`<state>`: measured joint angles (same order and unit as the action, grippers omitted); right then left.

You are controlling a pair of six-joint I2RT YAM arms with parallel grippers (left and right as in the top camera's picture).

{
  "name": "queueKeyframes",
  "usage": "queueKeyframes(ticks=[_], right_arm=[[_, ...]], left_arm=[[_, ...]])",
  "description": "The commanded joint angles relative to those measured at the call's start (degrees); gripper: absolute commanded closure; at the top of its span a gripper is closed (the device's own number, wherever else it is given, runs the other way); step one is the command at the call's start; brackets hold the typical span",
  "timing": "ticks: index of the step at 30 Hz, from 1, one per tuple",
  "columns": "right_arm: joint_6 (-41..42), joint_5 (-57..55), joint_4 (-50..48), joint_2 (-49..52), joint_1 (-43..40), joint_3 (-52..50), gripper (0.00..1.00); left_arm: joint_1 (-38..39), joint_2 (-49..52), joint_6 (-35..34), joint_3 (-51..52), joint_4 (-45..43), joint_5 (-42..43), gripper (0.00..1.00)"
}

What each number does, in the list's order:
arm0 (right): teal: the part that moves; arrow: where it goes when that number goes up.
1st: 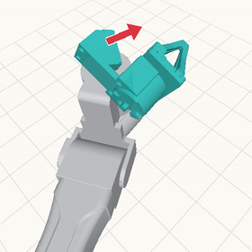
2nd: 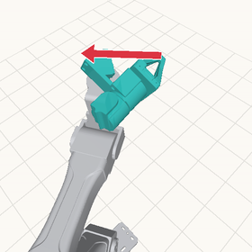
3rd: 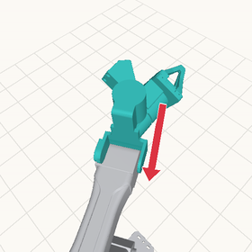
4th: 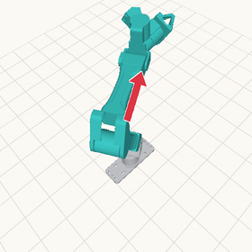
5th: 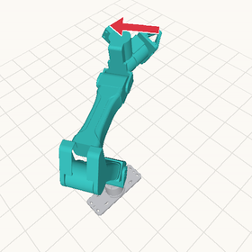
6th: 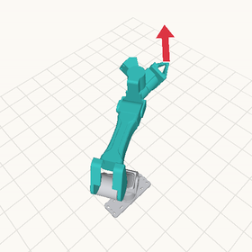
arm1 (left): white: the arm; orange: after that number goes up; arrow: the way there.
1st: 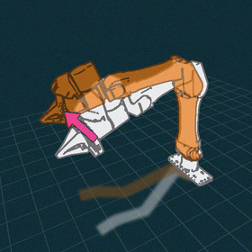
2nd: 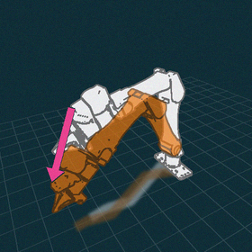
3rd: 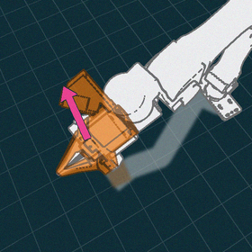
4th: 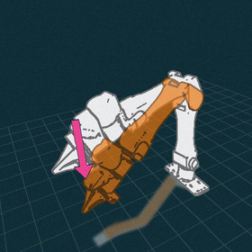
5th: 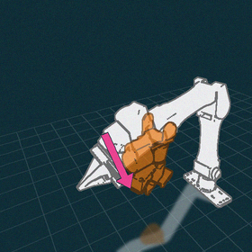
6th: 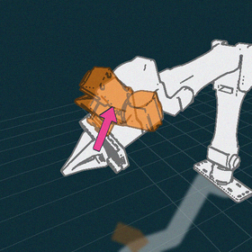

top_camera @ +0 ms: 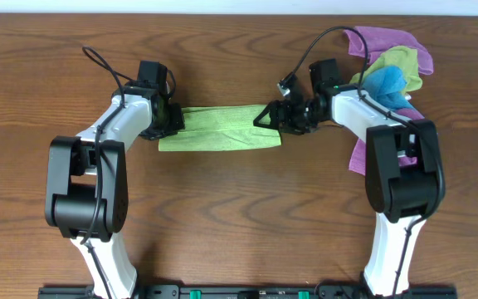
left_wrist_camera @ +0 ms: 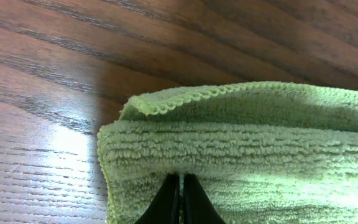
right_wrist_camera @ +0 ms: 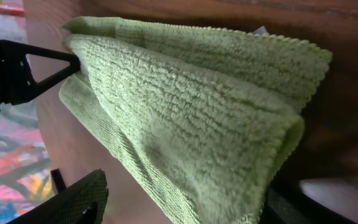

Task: Fold the cloth
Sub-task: 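Grasp the folded strip's right end with the right gripper, lift left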

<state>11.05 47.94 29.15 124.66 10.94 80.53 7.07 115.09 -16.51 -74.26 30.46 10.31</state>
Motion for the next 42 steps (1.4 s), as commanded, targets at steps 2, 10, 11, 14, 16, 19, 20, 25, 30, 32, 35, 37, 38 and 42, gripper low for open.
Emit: queueKeyframes(ticks=[2, 10, 11, 14, 16, 19, 20, 25, 30, 32, 35, 37, 38, 42], right_arm=[[0.81, -0.98, 0.39, 2.16, 0.13, 0.07, 0.34], [2.64, -1.01, 2.01, 2.1, -0.52, 1.92, 0.99], [2.62, -1.09, 3.39, 2.1, -0.66, 3.04, 0.99], [1.2, -5.03, 11.34, 2.08, -1.01, 8.61, 0.99], [-0.42, -10.49, 17.75, 2.08, -1.01, 12.55, 0.99], [-2.12, -21.7, 29.18, 2.08, -0.83, 19.54, 0.99], [-2.1, -26.53, 33.18, 2.08, -0.72, 22.23, 0.99], [1.07, -43.67, 43.15, 2.08, 0.04, 29.92, 0.99], [2.23, -52.74, 42.34, 2.12, 5.05, 30.95, 0.99], [2.23, -55.28, 40.11, 2.12, 8.41, 30.73, 0.99], [2.19, -58.42, 37.88, 2.12, 12.61, 30.67, 0.99], [2.19, -59.3, 36.44, 2.12, 15.43, 30.67, 0.99], [2.19, -59.65, 35.91, 2.12, 16.46, 30.67, 0.99], [2.19, -61.13, 34.67, 2.21, 20.26, 30.67, 0.99]], left_arm=[[0.09, 1.49, -0.46, 0.61, 0.85, 1.68, 0.94], [0.09, 1.49, -0.44, 0.61, 1.53, 1.86, 0.94], [0.09, 1.46, -0.44, 0.59, 1.73, 2.16, 0.94], [0.04, 1.03, -0.46, -0.44, 2.34, 4.9, 0.94], [-0.02, 0.13, -0.44, -2.05, 3.21, 6.36, 0.94], [-0.02, -3.13, -0.44, -5.95, 5.35, 7.28, 0.94], [-0.02, -4.94, -0.44, -7.67, 6.21, 7.28, 0.94], [-0.02, -13.66, -0.42, -12.87, 10.16, 7.15, 0.94], [-0.02, -23.19, -0.42, -13.66, 12.98, 7.15, 0.94], [-0.02, -27.65, -0.42, -13.66, 14.23, 7.15, 0.94], [-0.02, -33.59, -0.44, -13.66, 15.41, 7.13, 0.94], [-0.02, -37.53, -0.42, -13.66, 15.47, 7.1, 0.94], [-0.02, -38.91, -0.42, -13.66, 15.52, 7.08, 0.94], [-0.02, -43.19, -0.42, -13.66, 16.59, 7.08, 0.94]])
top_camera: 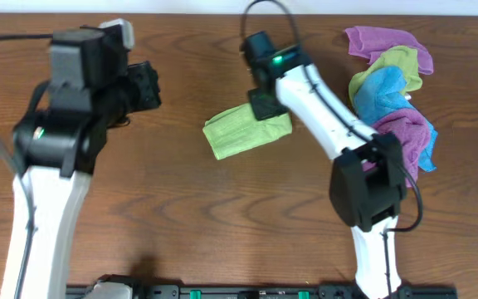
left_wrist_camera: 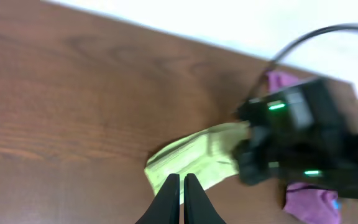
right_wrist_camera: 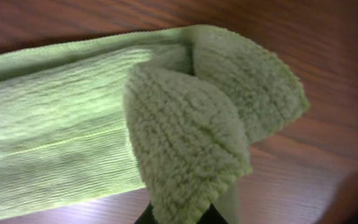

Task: Fold the cloth
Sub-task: 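Grasp the folded strip's right end with the right gripper, lift left, then fold the strip's right end over toward the left, release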

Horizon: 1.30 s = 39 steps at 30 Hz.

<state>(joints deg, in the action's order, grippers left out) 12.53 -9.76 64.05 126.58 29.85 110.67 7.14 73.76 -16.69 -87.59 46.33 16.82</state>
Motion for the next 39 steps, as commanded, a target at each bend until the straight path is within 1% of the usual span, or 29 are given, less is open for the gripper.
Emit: queueKeyframes(ticks=[1, 8, 13, 17, 20, 28, 34, 35, 37, 38, 39], right_arm=[[0.68, -3.8, -0.28, 0.52, 2.25, 0.52, 0.99], [-1.77, -3.69, 0.63, 3.61, 6.91, 0.52, 0.99], [-2.38, -6.58, 1.14, 3.3, 11.54, 0.59, 0.99], [-4.46, -7.21, 1.77, 3.3, 14.14, 0.59, 0.99], [-4.52, -8.26, 1.09, 3.3, 16.02, 0.59, 0.99], [-4.48, -7.56, 0.63, 3.61, 16.96, 0.59, 0.99], [-4.42, -2.29, -1.09, 3.61, 17.51, 0.59, 0.99], [-4.44, -1.29, -1.22, 3.61, 17.66, 0.59, 0.98], [-4.46, 1.36, -1.75, 3.63, 18.16, 0.59, 0.89], [-4.46, 3.17, -2.21, 3.63, 18.49, 0.59, 0.83], [-4.46, 4.52, -2.56, 3.61, 18.75, 0.59, 0.72]], left_arm=[[-0.09, -2.56, -0.24, -0.33, 1.2, 0.59, 0.95], [-0.09, -6.27, -0.24, -0.33, 2.99, 0.74, 0.94], [-0.09, -8.28, -0.22, -0.33, 3.34, 0.74, 0.94], [-0.09, -9.03, -0.24, -0.33, 4.02, 0.74, 0.94], [-0.09, -9.49, -0.24, -0.33, 4.28, 0.83, 0.94], [-0.09, -10.54, -0.26, -0.33, 4.42, 1.29, 0.94], [-0.09, -10.6, -0.26, -0.33, 4.42, 2.73, 0.94], [-0.09, -10.58, -0.28, -0.33, 4.42, 2.75, 0.94], [-0.09, -10.56, -0.28, -0.33, 4.39, 2.75, 0.94], [-0.09, -10.58, -0.28, -0.33, 4.35, 2.73, 0.94], [-0.09, -10.58, -0.26, -0.33, 4.33, 2.75, 0.94]])
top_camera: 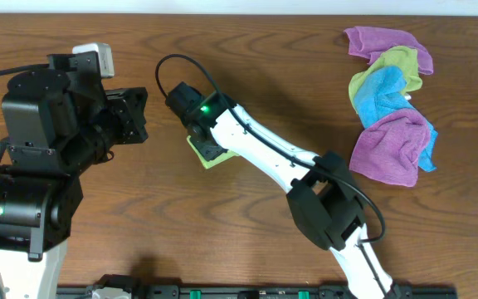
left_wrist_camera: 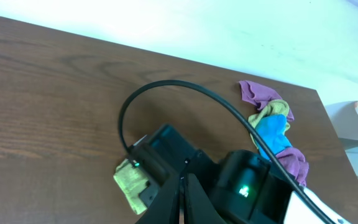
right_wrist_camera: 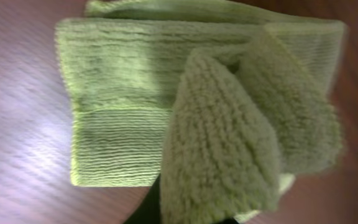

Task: Fold the cloth
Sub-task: 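Fold the strip's right end over toward the left, release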

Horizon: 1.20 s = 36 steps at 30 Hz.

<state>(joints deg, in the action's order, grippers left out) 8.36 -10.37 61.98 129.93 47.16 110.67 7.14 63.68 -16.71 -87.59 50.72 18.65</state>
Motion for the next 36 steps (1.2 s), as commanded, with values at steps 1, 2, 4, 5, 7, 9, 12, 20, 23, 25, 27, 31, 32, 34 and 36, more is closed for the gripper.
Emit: queueKeyframes(ticks=[1, 2, 4, 5, 7, 9, 12, 20, 23, 25, 27, 31, 32, 34, 36], right_arm=[[-0.28, 6.93, -0.76, 0.26, 1.68, 0.59, 0.6], [-0.31, 9.57, -1.01, 0.26, 1.97, 0.59, 0.55], [-0.31, 16.15, -1.79, 0.26, 2.43, 0.59, 0.5], [-0.37, 18.32, -2.14, 0.26, 2.56, 0.59, 0.49], [-1.75, 21.42, -3.06, 0.26, 2.56, 0.59, 0.5], [-3.17, 21.09, -3.34, 0.26, 2.47, 0.59, 0.51], [-3.76, 20.09, -3.52, 0.13, 1.51, 0.68, 0.57], [-3.74, 9.84, 0.9, -3.06, -4.02, 5.01, 0.99], [-3.74, 8.66, 1.75, -4.04, -7.13, 5.09, 0.99], [-3.69, 8.74, 2.43, -4.04, -9.62, 5.03, 0.99], [-3.56, 8.9, 2.56, -4.02, -12.17, 4.59, 0.99], [-3.3, 9.22, 2.1, -4.02, -16.39, 4.59, 0.99], [-3.3, 9.66, 2.1, -4.02, -17.22, 4.59, 0.99], [-3.32, 11.76, 2.08, -3.91, -18.91, 4.42, 0.99], [-3.32, 13.05, 1.84, -3.87, -20.41, 4.04, 0.99]], left_arm=[[-0.09, -0.5, -0.24, -0.33, -0.04, 0.92, 0.94], [-0.09, -0.48, -0.24, -0.33, 0.0, 0.9, 0.94], [-0.09, -0.48, -0.24, -0.33, -0.02, 0.9, 0.94], [-0.09, -0.48, -0.24, -0.33, -0.07, 0.9, 0.94], [-0.09, -0.48, -0.24, -0.33, -0.09, 0.9, 0.94], [-0.09, -0.48, -0.24, -0.33, -0.11, 0.9, 0.94], [-0.09, -0.48, -0.2, -0.33, -0.15, 0.61, 0.94], [-0.68, 0.31, -2.1, 0.22, 0.31, -13.22, 0.94], [-2.29, 1.4, -3.06, 1.86, 0.52, -12.68, 0.94], [-3.13, 2.38, -3.98, 4.28, 0.59, -11.93, 0.94], [-3.52, 3.37, -4.35, 7.74, -0.81, -9.42, 0.94], [-3.52, 6.14, -5.07, 15.26, -6.43, -3.91, 0.72], [-3.52, 7.1, -5.44, 16.96, -7.87, -2.1, 0.52], [-3.54, 9.22, -5.66, 19.89, -10.78, 2.1, 0.32], [-3.63, 11.41, -5.73, 22.08, -14.03, 6.99, 0.05]])
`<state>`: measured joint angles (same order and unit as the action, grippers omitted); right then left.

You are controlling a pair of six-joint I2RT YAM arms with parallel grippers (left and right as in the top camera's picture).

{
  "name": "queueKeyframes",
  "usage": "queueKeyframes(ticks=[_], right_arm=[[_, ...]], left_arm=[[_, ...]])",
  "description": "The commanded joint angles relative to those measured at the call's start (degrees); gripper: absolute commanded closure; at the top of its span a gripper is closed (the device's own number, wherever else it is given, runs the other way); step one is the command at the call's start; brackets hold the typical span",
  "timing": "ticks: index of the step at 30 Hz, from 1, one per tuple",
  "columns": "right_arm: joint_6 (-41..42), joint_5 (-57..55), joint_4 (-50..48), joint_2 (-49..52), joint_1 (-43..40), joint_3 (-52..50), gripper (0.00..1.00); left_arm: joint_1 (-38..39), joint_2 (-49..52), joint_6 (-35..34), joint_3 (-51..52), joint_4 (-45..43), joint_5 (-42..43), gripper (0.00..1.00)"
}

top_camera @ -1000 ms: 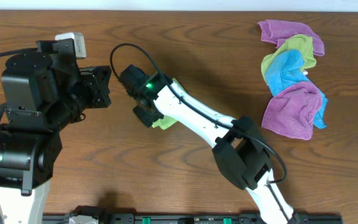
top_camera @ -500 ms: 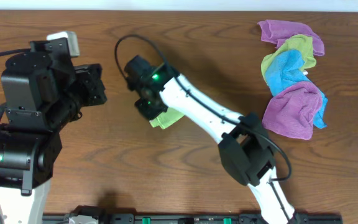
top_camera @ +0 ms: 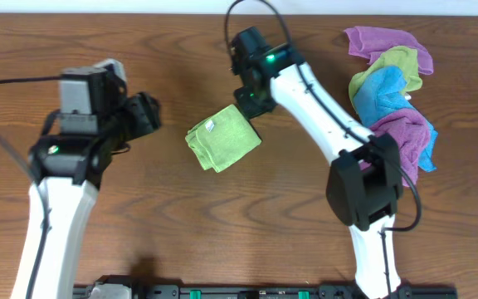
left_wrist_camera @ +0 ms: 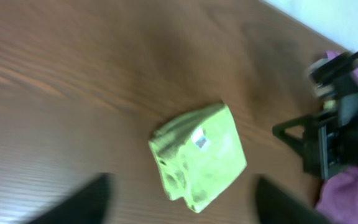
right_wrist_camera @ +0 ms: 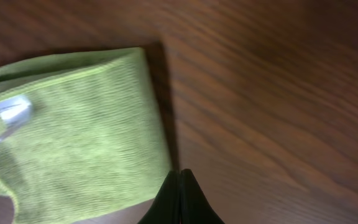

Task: Fold the cloth
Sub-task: 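Fold the strip's right end over toward the left, release, then grasp the folded green square's left side with the left gripper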

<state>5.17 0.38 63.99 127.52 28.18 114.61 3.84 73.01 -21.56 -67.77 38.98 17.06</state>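
Observation:
The green cloth (top_camera: pixel 222 138) lies on the wooden table as a small folded square, its white tag facing up. It also shows in the left wrist view (left_wrist_camera: pixel 197 155) and the right wrist view (right_wrist_camera: pixel 73 130). My right gripper (top_camera: pixel 251 105) sits just past the cloth's far right corner. Its fingers (right_wrist_camera: pixel 180 190) are shut with nothing between them, right beside the cloth's edge. My left gripper (top_camera: pixel 146 115) hangs raised to the left of the cloth. Its blurred fingers (left_wrist_camera: pixel 89 198) stand wide apart, so it is open and empty.
A heap of purple, blue and yellow-green cloths (top_camera: pixel 391 91) lies at the back right of the table. Part of it shows as a purple cloth (left_wrist_camera: pixel 347 186) in the left wrist view. The right arm's white links stretch from the front edge towards the cloth.
My right gripper was shut on a cloth end over the cloth's left part. It is now off the cloth, shut empty at its far right corner. My left gripper has opened and sits lower.
Both grippers first held the ends of a long green strip. Then the left gripper was off the cloth and raised, and the right held its end further left. Then that end was over the left end. Now the cloth lies free as a small square.

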Motion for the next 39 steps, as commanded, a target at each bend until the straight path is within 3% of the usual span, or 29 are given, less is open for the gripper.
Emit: queueKeyframes(ticks=[1, 5, 14, 28, 39], right_arm=[[-0.13, 2.67, -0.5, -1.4, -2.19, -0.11, 0.99], [-1.18, 3.65, -1.42, -0.48, -3.96, -0.17, 0.99], [-2.08, 5.55, -3.91, 3.91, -4.26, -0.2, 0.99], [-1.99, 8.26, -5.53, 7.72, -5.09, -0.2, 0.99], [0.74, 8.92, -7.91, 8.59, -5.29, -0.2, 0.99]], left_arm=[[-0.48, 3.41, -1.66, 3.32, -4.26, 11.32, 0.05], [-0.5, 9.05, -4.92, 5.6, -10.34, 18.16, 0.05], [-0.66, 20.39, -1.53, 5.75, -16.26, 28.06, 0.05], [-3.61, 23.61, 3.87, 15.32, -18.16, 33.31, 0.05], [-4.07, 23.63, -2.03, 26.14, -32.3, 32.74, 0.05]])
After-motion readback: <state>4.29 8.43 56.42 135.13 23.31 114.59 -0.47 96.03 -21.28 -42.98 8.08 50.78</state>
